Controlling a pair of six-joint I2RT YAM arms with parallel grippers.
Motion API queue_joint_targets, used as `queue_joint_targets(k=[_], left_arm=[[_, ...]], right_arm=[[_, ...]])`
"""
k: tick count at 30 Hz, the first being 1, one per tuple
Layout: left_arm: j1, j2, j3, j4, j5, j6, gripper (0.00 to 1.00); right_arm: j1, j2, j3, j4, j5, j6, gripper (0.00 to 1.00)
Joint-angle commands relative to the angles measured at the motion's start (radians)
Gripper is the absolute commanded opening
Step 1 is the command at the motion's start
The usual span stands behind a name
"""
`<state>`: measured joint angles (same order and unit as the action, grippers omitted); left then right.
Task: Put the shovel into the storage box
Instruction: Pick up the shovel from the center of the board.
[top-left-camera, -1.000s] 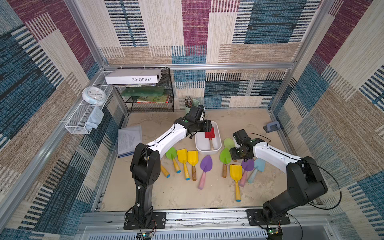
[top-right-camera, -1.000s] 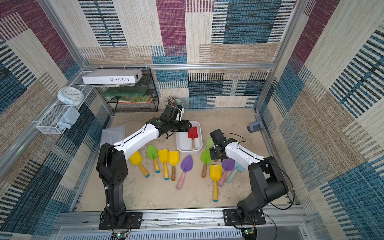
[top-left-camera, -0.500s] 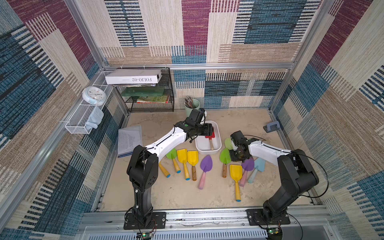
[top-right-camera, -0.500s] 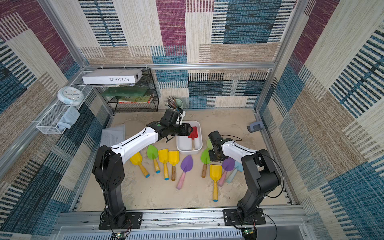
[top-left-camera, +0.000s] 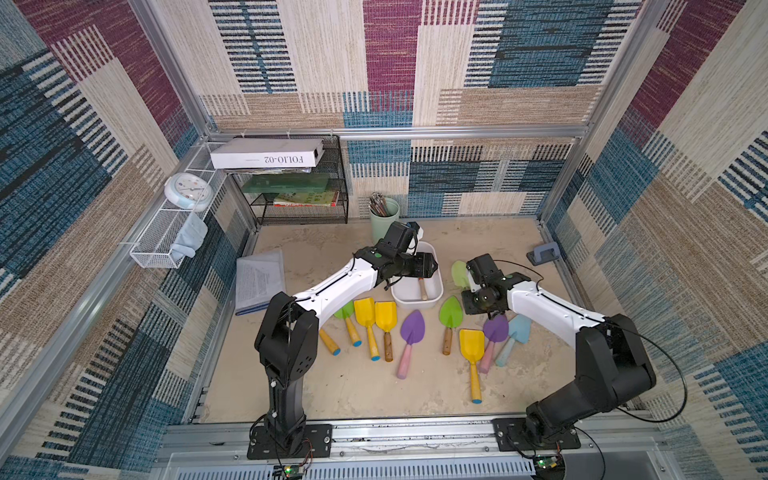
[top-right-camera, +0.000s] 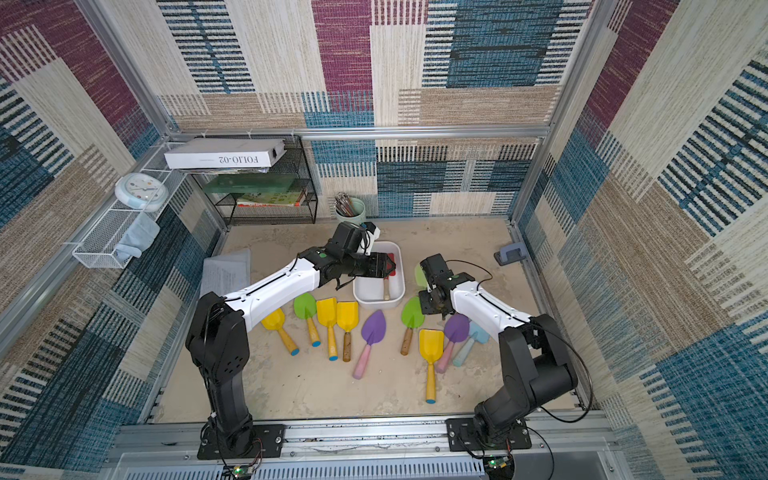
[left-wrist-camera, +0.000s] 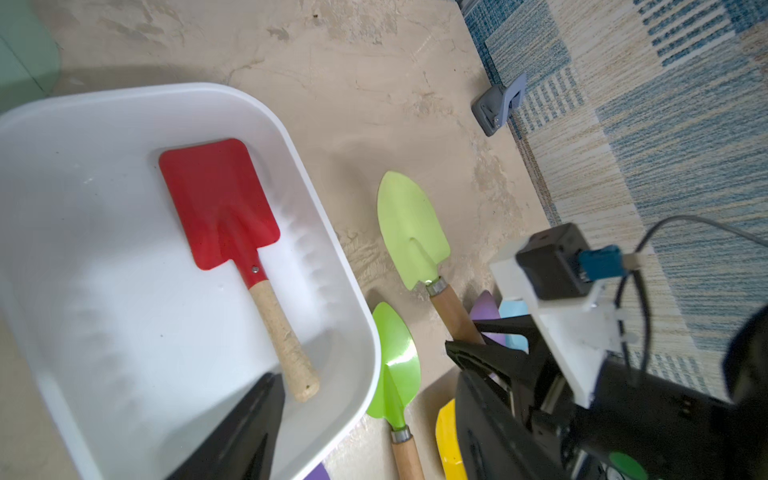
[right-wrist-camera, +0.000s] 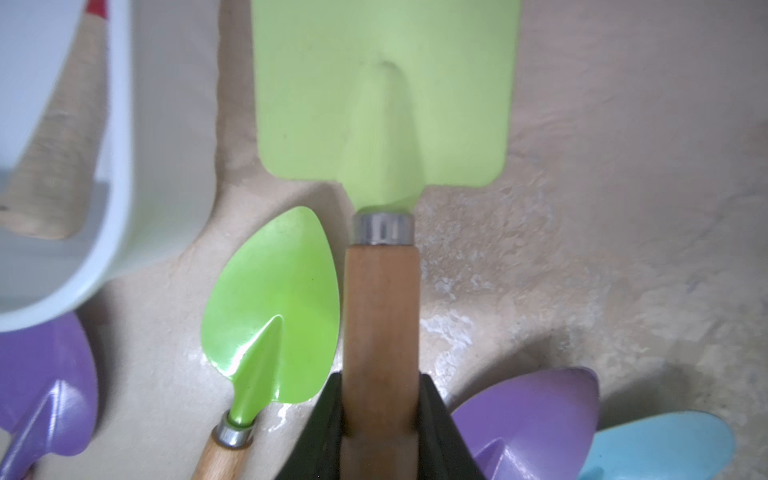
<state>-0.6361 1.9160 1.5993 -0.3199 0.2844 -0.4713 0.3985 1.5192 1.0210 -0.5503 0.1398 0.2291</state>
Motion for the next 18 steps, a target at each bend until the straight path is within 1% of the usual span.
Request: queue_joint_targets(k=[1, 3, 7, 9, 13, 18], left_arm=[[-0.001, 0.019, -0.012, 0.077, 0.056, -0.050, 0.69], [-0.003, 0.024, -0.021, 0.114, 0.075, -0.076, 0.69], [-0.007, 0.041, -0.032, 0.188, 0.113, -0.127, 0.68], [-0.010, 0.052, -0.032, 0.217, 0.136, -0.152, 0.68], [-0.016, 0.048, -0.069, 0.308, 0.154, -0.203, 0.67], [-0.019, 0.054, -0.079, 0.348, 0.148, -0.231, 0.65]], right_arm=[[0.001, -0.045, 0.020, -0.040, 0.021, -0.013, 0.00], [0.002, -0.081, 0.030, -0.055, 0.010, -0.019, 0.00], [0.003, -0.130, 0.046, -0.072, -0.080, -0.050, 0.00], [0.008, -0.146, 0.044, -0.062, -0.103, -0.047, 0.00], [0.017, -0.156, 0.045, -0.053, -0.120, -0.040, 0.00], [0.032, -0.152, 0.051, -0.043, -0.135, -0.033, 0.00]])
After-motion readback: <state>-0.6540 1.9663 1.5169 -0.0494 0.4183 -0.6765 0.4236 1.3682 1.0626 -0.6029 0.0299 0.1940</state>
